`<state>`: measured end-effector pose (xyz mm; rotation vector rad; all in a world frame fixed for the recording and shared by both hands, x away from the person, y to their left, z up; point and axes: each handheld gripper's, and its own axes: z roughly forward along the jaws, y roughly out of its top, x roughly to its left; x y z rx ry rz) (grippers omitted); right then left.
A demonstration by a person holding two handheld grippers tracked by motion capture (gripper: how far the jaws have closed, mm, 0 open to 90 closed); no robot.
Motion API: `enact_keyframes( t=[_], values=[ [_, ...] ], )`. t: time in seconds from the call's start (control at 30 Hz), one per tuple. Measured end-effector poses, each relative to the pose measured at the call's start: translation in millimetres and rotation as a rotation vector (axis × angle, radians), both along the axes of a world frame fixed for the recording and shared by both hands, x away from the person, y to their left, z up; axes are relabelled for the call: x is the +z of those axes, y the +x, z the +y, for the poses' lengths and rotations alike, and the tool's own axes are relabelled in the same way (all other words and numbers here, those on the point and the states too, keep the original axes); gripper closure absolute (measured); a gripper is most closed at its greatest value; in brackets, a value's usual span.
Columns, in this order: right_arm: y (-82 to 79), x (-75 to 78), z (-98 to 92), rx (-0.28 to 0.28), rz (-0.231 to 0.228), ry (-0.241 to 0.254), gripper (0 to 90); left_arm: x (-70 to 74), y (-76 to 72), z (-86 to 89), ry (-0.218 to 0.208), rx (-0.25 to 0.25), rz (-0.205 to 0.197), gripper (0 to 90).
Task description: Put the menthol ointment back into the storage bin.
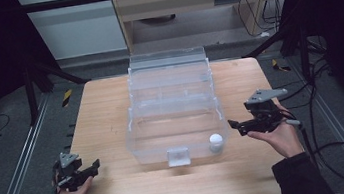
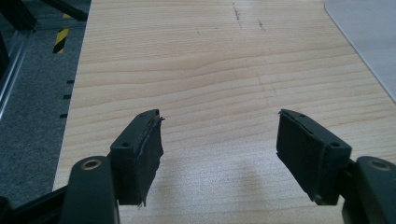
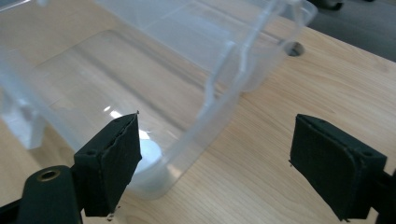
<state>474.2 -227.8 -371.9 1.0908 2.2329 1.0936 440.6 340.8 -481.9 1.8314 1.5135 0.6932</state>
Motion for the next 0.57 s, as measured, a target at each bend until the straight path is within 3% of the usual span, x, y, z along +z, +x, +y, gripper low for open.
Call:
enact_keyframes(
  t=[0.13, 0.17, 0.2, 0.23, 0.4, 0.5, 0.57],
  values=[
    [-5.3, -14.0, -13.4, -0.068, -0.022, 0.036, 16.6, 0.5, -0.4, 0.6, -0.008, -0.002, -0.004, 33.1],
    [-8.3, -25.9, -22.7, -0.113, -0.035, 0.084, 16.5, 0.8, -0.5, 0.7, -0.012, -0.005, -0.003, 35.5],
    [-8.3, -25.9, -22.7, -0.113, -0.035, 0.084, 16.5, 0.8, -0.5, 0.7, -0.012, -0.005, -0.003, 36.4],
    [-9.7, -36.0, -29.0, -0.147, -0.041, 0.117, 16.5, 1.0, -0.9, 0.5, -0.013, -0.007, -0.002, 38.2],
    [-8.3, -51.9, -41.5, -0.194, -0.030, 0.109, 15.8, 1.6, -1.4, 0.2, -0.018, -0.010, 0.001, 43.9],
    [-12.6, -64.0, -49.1, -0.227, -0.050, 0.140, 15.9, 1.3, -1.7, 0.8, -0.028, -0.014, 0.003, 45.7],
    [-16.7, -73.4, -54.9, -0.245, -0.030, 0.154, 16.1, 1.1, -1.2, 1.5, -0.025, -0.008, 0.003, 45.6]
  ],
)
